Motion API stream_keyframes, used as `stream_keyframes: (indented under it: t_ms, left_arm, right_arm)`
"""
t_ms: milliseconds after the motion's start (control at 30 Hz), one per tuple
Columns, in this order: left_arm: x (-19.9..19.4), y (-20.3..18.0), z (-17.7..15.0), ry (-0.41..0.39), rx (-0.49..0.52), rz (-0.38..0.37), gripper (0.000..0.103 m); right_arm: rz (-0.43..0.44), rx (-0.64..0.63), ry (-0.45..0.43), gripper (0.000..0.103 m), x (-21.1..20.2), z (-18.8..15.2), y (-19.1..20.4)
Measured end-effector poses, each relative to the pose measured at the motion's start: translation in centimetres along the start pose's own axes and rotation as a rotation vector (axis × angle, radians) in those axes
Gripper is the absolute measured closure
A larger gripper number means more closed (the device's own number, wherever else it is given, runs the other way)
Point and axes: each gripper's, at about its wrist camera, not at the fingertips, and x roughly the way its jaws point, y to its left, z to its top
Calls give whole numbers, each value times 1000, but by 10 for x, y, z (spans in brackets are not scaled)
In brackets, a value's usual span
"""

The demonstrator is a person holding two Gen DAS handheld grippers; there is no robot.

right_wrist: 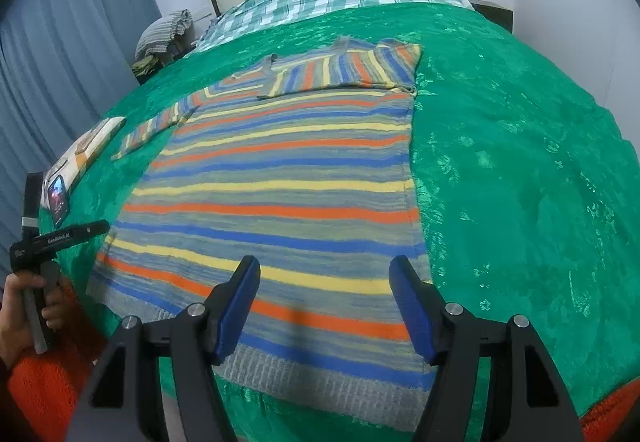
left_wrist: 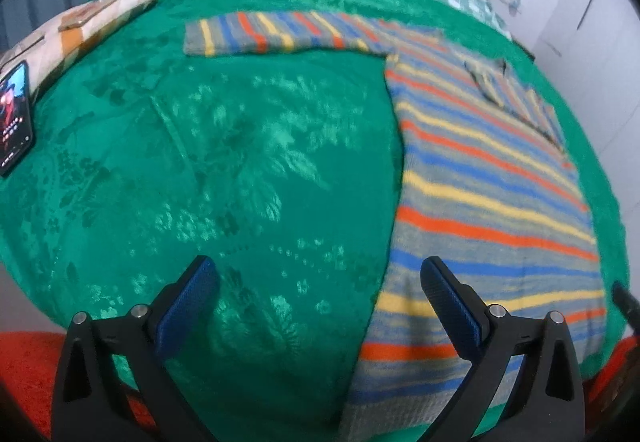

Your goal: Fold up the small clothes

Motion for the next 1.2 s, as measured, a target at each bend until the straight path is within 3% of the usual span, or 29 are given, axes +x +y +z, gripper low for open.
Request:
stream_keyframes:
  t_ms: [167, 233, 300, 433, 567, 633, 700, 833, 900, 933, 967, 1067, 1200]
  left_arm:
    - [-8, 13, 11, 1, -78, -72, 1]
    - [-11, 31, 31, -7, -145, -140, 1]
    - [-11, 53, 57, -39, -213, -157, 1]
    - [14, 119, 135, -57, -398, -147, 1]
    - [69, 154, 186, 5, -484, -126, 5]
    - [97, 156, 198, 54, -499, -142, 13]
    - [122, 157, 206, 105, -513, -109, 15]
    - [141, 148, 217, 95, -464, -8, 17]
    - [141, 139, 223, 91, -404, 51, 65]
    - [145, 135, 225, 115, -364, 56, 100]
    - [144, 134, 227, 136, -348, 48, 100]
    - [122, 116, 246, 94, -303, 98, 101]
    - [73, 44, 290, -15, -111, 93, 101]
  right_arm:
    - [15, -2, 6, 36, 3, 1, 2]
    - [24, -2, 5, 36, 3, 2, 3]
    - [30, -7, 2, 36, 3, 1, 4]
    - [42, -27, 21, 36, 7, 0, 7]
    - [47, -40, 41, 36, 13, 0, 9]
    - [31, -55, 58, 36, 18, 0, 11]
    - [26, -63, 70, 36, 21, 0, 13]
    - [32, -69, 87, 36, 25, -1, 14]
    - [39, -71, 103, 36, 28, -2, 15]
    - [43, -69, 111, 36, 30, -3, 14]
    - [50, -66, 120, 36, 32, -4, 14]
    - [62, -59, 124, 36, 32, -4, 14]
    - [105, -44, 99, 36, 25, 0, 14]
